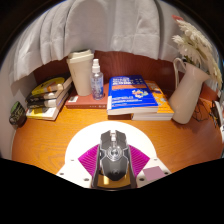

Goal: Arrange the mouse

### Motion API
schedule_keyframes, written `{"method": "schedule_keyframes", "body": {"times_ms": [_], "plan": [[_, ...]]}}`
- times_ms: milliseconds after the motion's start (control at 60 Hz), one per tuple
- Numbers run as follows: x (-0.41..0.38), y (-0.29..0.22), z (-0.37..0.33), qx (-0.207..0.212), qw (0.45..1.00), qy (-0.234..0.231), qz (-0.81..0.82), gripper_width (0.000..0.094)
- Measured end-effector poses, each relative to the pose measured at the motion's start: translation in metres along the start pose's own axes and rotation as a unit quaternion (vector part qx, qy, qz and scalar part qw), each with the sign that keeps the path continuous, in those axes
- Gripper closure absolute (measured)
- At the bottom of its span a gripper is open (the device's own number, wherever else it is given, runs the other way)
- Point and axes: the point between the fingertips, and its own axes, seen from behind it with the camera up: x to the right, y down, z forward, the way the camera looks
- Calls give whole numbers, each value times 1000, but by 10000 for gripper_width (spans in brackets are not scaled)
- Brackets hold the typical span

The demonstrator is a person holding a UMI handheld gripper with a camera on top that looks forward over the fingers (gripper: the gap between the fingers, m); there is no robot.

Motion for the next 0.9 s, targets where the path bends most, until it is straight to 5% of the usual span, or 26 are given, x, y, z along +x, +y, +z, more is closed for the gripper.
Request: {"method": "schedule_keyframes", "body": {"times_ms": [100,300,567,900], "plan": [[1,2,-8,-16,1000,-5,5,348],[11,-46,-107,54,998,-11,9,66],[34,-52,-283,104,993,-34,33,77],[82,-22,-402,140,989,-29,27,80]]}}
